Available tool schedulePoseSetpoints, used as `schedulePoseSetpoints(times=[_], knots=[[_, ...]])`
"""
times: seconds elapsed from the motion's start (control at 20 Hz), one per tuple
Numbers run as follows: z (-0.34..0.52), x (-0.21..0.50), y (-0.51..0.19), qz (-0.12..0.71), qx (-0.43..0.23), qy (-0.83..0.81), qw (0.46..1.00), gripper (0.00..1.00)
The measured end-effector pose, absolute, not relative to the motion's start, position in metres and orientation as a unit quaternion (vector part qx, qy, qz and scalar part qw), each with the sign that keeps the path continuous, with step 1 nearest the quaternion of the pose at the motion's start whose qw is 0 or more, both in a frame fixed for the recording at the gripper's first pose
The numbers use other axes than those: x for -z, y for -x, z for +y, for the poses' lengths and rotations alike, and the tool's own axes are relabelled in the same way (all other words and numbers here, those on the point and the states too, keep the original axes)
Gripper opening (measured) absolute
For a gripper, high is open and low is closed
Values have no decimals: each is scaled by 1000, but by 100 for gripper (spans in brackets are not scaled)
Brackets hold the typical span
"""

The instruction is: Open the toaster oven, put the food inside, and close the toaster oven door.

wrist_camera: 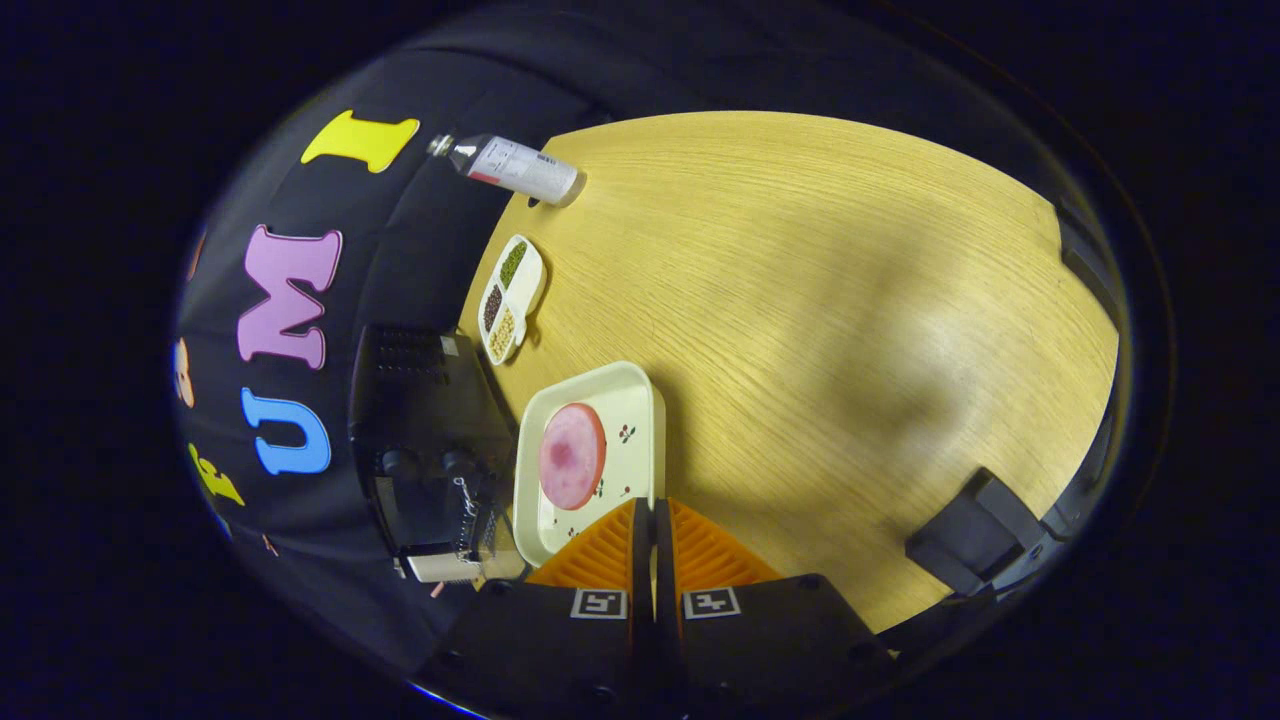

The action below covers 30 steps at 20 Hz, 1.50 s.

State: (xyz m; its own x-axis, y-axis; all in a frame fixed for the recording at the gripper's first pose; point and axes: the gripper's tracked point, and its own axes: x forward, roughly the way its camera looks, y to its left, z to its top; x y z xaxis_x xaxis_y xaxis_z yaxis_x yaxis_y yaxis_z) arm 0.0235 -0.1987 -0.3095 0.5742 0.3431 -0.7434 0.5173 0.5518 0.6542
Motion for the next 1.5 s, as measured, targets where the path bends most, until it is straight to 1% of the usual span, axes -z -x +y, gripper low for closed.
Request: schedulePoseSetpoints(times=[0.25,0.6,1.15,1.3,1.5], knots=[[-177,275,-16,426,45,-514,743,6],[-107,246,0,396,16,-539,743,6],[27,255,-10,416,-37,-511,752,6],[49,257,-24,410,-42,-516,751,6],[70,261,-52,399,-32,-529,748,6]])
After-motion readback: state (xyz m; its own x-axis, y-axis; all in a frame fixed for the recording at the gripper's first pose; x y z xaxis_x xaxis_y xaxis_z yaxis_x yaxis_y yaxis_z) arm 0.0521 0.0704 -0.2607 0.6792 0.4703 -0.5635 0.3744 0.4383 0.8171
